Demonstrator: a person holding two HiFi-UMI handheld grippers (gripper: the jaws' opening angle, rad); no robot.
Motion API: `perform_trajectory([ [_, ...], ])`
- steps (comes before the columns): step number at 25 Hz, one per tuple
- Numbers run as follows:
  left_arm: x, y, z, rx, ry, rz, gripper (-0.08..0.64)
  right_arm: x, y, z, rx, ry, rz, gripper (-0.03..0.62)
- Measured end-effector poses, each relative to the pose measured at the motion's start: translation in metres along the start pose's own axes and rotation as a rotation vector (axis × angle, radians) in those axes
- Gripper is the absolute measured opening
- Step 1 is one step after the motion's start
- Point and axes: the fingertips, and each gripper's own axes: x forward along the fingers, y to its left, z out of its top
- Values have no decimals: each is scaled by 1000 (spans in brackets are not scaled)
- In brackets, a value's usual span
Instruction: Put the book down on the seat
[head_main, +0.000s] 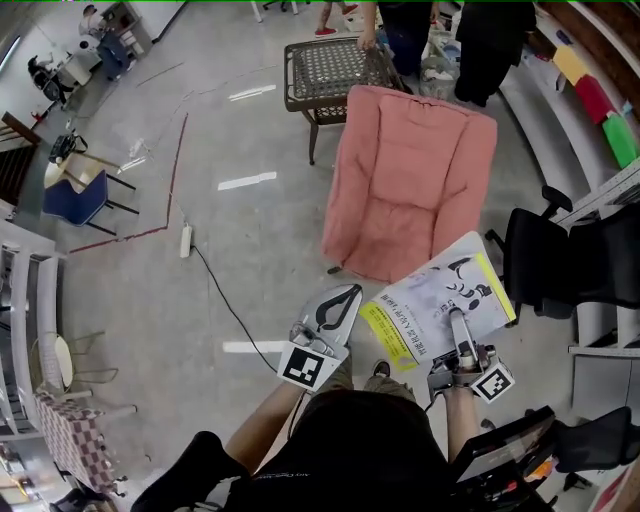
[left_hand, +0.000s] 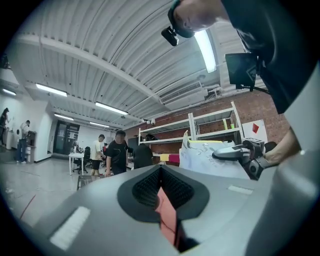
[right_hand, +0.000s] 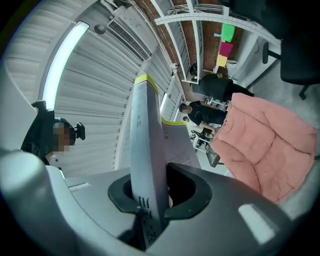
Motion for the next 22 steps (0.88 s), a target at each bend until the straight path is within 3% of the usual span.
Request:
perform_trajectory([
  [6, 16, 44, -13, 3, 3, -52, -3, 31, -10, -14, -15, -42, -41, 97],
  [13, 48, 61, -27, -30, 55, -39, -3, 38, -47, -4, 49, -47, -72, 97],
  [22, 129, 53, -40, -28, 115, 0, -2, 72, -113, 46, 51, 73, -79, 97],
])
